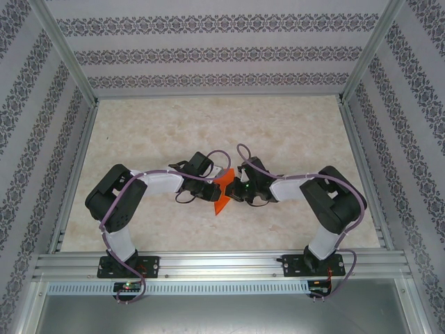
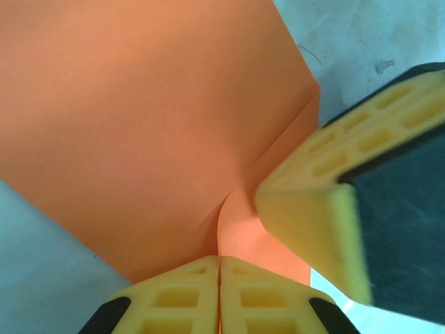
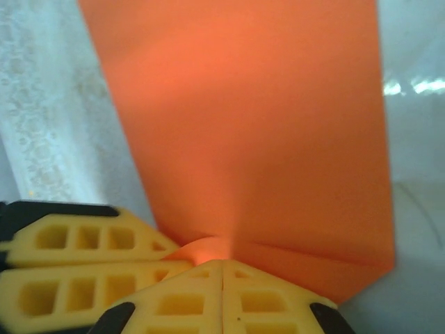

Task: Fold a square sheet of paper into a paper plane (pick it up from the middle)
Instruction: Third fold the triangle at the center of the table.

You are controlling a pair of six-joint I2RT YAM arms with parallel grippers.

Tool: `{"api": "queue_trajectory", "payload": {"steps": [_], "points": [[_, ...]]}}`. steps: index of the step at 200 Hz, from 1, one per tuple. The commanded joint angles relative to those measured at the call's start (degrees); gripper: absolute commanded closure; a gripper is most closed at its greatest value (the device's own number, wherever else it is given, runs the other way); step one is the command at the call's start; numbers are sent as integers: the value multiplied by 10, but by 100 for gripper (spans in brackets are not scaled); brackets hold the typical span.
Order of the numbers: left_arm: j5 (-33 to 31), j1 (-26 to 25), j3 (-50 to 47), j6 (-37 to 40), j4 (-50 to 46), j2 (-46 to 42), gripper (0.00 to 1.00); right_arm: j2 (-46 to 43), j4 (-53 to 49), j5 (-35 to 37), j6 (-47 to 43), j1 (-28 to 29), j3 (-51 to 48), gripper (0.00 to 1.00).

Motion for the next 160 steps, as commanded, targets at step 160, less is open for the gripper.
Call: {"api": "queue_trajectory", "payload": {"steps": [160], "points": [[54, -26, -26, -190, -13, -157, 73, 35, -53, 55, 1, 17, 19, 96]]}}
